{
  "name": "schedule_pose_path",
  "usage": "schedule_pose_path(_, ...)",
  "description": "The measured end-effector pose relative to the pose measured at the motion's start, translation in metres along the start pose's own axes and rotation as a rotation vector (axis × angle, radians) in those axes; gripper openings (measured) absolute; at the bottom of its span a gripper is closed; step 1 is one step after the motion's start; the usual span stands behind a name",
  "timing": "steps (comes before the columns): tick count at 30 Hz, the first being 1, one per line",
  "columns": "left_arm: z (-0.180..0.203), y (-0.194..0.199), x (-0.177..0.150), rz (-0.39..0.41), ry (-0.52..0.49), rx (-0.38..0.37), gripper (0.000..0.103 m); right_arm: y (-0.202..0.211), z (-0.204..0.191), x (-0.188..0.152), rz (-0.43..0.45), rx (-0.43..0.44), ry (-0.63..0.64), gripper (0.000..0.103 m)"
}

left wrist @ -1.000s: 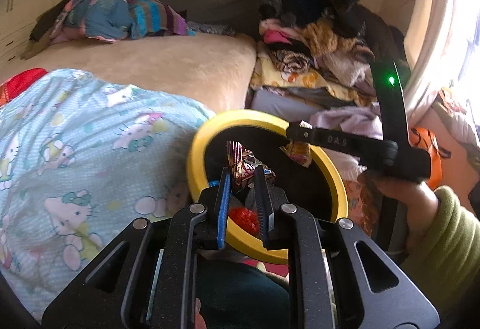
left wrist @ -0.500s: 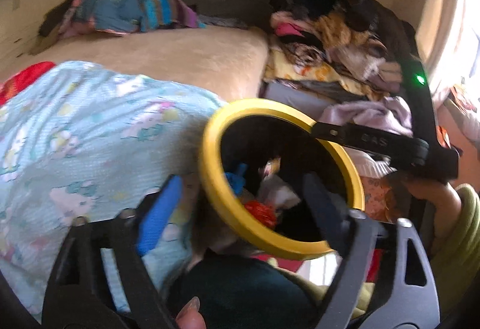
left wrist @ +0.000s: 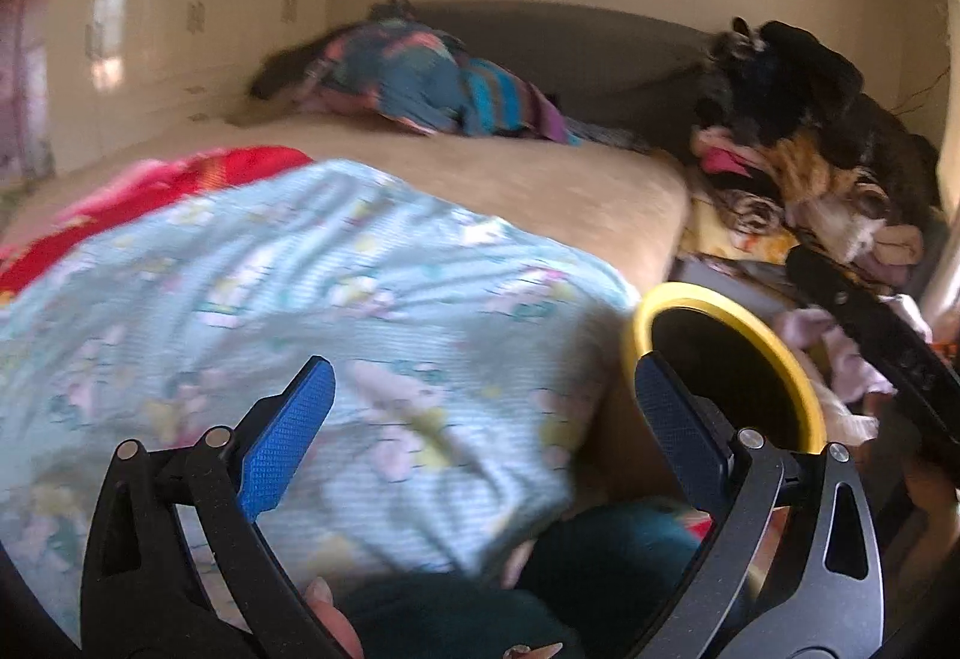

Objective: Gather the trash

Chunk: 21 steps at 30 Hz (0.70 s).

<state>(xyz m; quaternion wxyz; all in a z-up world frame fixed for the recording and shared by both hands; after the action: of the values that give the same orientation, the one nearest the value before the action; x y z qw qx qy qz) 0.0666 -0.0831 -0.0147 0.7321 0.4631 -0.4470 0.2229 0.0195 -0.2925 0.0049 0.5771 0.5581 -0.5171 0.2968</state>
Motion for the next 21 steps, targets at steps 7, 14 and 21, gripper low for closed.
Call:
schedule_pose_path(7,-0.016,0.031,-0.01,0.082,0.009,0.09,0.092,0.032,-0.024,-0.02,0.077,0.013,0.11,0.097)
schedule_pose_path(14,-0.024,0.043,-0.016,0.131,0.028,0.116,0.092,0.035,-0.031,-0.028,0.102,-0.01,0.145,0.097)
schedule_pose_path(21,-0.026,0.043,-0.017,0.133,0.038,0.114,0.092,0.034,-0.031,-0.031,0.096,-0.005,0.146,0.097)
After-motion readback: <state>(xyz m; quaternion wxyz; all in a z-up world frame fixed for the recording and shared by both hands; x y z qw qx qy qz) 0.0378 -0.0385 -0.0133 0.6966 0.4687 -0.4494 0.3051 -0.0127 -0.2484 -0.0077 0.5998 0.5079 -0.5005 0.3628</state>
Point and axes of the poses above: each gripper's, at about its wrist camera, not at the fingertips, and y roughly against the way its jaws point, z to its right, x to its top, the point moved 1 cm from there along -y, roughly the way its jaws point, and after that the axes turned 11 degrees about -x, right-handed, at the moved point
